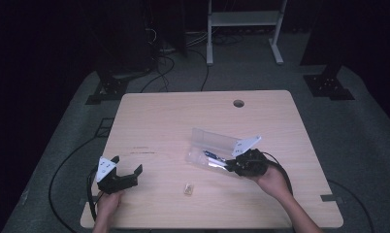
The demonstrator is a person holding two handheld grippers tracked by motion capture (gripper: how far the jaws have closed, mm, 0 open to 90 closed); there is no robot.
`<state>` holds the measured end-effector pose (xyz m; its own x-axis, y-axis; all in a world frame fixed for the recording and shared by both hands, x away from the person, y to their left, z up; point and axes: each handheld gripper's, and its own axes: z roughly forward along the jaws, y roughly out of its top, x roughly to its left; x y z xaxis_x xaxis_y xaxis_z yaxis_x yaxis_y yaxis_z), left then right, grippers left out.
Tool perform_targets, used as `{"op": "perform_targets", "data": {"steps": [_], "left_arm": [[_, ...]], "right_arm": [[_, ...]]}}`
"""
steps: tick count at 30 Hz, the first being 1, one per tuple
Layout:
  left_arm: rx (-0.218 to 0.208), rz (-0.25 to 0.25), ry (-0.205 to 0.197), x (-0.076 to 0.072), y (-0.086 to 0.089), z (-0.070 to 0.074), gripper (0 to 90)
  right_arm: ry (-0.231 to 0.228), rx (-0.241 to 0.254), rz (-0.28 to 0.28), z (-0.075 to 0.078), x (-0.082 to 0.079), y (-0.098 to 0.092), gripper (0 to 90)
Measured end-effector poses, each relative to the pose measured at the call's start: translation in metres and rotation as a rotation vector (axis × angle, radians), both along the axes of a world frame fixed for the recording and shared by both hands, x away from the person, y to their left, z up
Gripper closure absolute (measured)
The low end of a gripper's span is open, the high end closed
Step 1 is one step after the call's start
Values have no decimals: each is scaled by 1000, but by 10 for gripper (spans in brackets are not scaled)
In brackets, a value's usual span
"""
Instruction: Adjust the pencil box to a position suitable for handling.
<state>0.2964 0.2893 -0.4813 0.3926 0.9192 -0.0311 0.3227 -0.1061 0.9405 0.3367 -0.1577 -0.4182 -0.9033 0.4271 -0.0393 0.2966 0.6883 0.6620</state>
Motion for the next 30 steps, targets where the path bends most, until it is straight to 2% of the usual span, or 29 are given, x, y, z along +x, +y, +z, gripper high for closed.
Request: {"op": "perform_targets", "data": {"steps": [11, 21, 30], "left_arm": [[-2, 0, 0, 0, 0, 0, 0], [-3, -1, -1, 0, 0, 0, 0], [-2, -1, 0, 0, 0, 0, 0]], "right_arm": [[1, 5, 1, 3, 11, 6, 783], [10, -3, -16, -3, 25, 14, 783], [17, -7, -26, -8, 31, 17, 783]]}}
